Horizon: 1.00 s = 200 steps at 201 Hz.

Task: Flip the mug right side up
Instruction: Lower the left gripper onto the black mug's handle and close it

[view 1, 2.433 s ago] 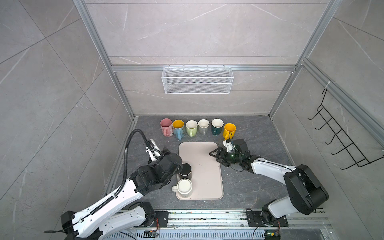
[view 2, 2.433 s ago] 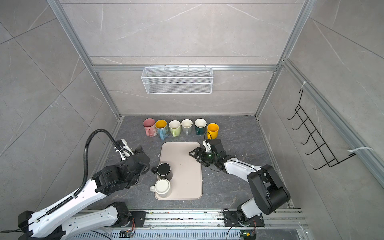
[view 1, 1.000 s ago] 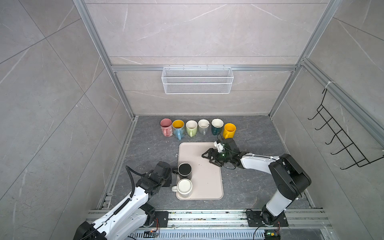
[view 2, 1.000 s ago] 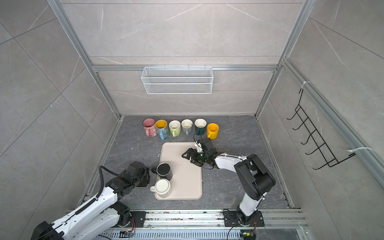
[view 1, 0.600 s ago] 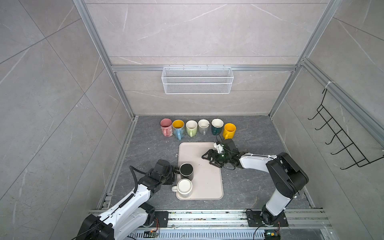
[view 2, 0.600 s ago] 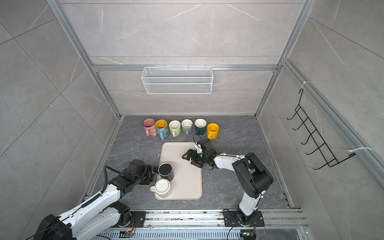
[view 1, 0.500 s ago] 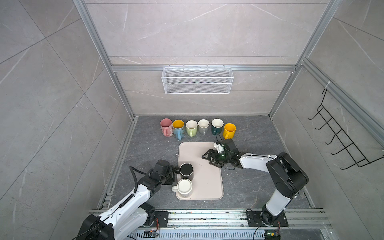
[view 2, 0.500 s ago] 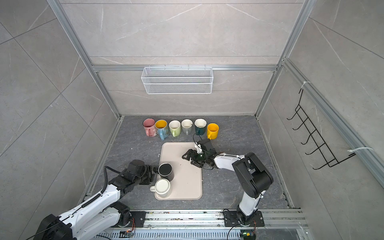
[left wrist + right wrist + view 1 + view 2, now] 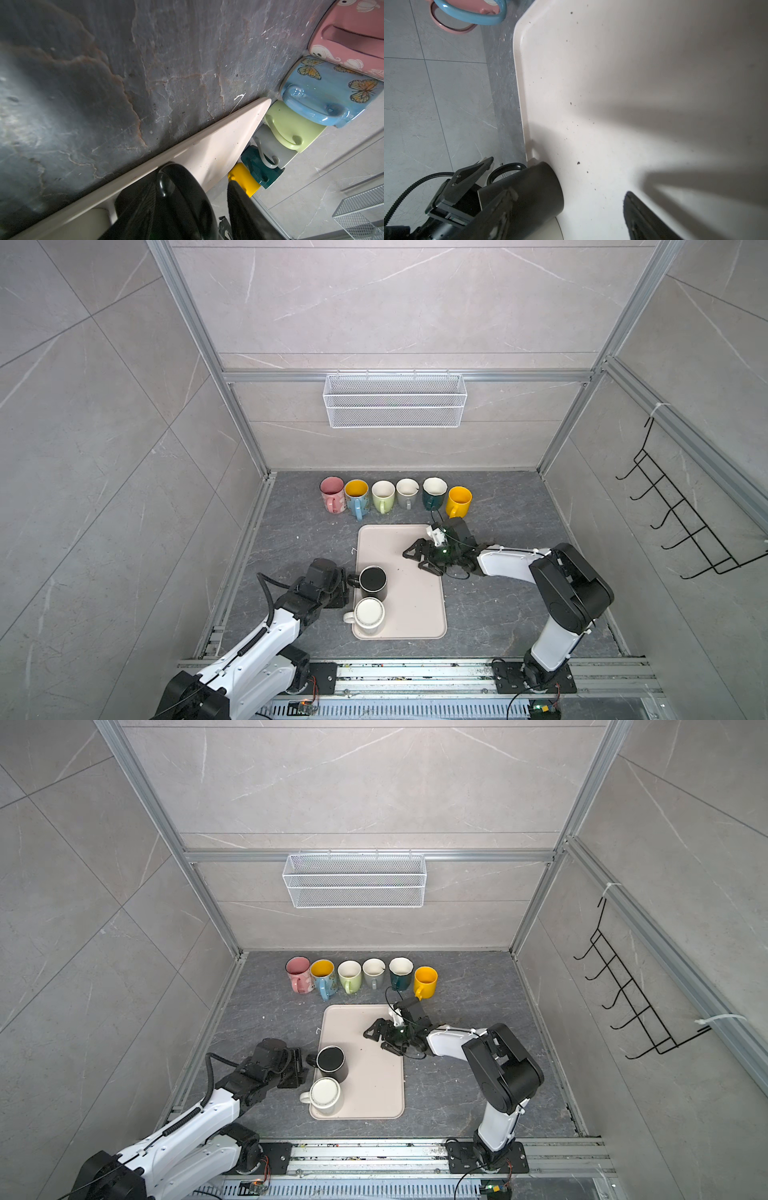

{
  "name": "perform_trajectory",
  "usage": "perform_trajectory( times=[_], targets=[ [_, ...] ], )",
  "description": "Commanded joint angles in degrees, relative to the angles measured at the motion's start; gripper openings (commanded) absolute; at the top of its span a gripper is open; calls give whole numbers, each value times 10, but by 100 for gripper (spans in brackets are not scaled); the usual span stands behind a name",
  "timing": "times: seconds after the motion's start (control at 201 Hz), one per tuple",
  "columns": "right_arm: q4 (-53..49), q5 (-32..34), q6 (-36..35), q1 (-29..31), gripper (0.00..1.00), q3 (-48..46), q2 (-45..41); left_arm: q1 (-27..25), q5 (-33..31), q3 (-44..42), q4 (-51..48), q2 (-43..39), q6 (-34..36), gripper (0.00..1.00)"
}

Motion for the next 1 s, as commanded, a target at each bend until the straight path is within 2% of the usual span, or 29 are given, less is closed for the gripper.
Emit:
perform_trajectory(
  times=[0.0,0.159,0.652,0.991],
  targets=[
    [-7,-9,-10,4,86,17,11,3,9,30,17,7,4,60],
    [-6,-9,-7,4,86,18,18,4,42,43,28,26,12,61],
    [-1,-16,-2,4,86,24,35,3,69,55,83,82,12,61],
    [-5,-16,-2,4,86,27,39,4,79,58,95,104,15,54]
  ],
)
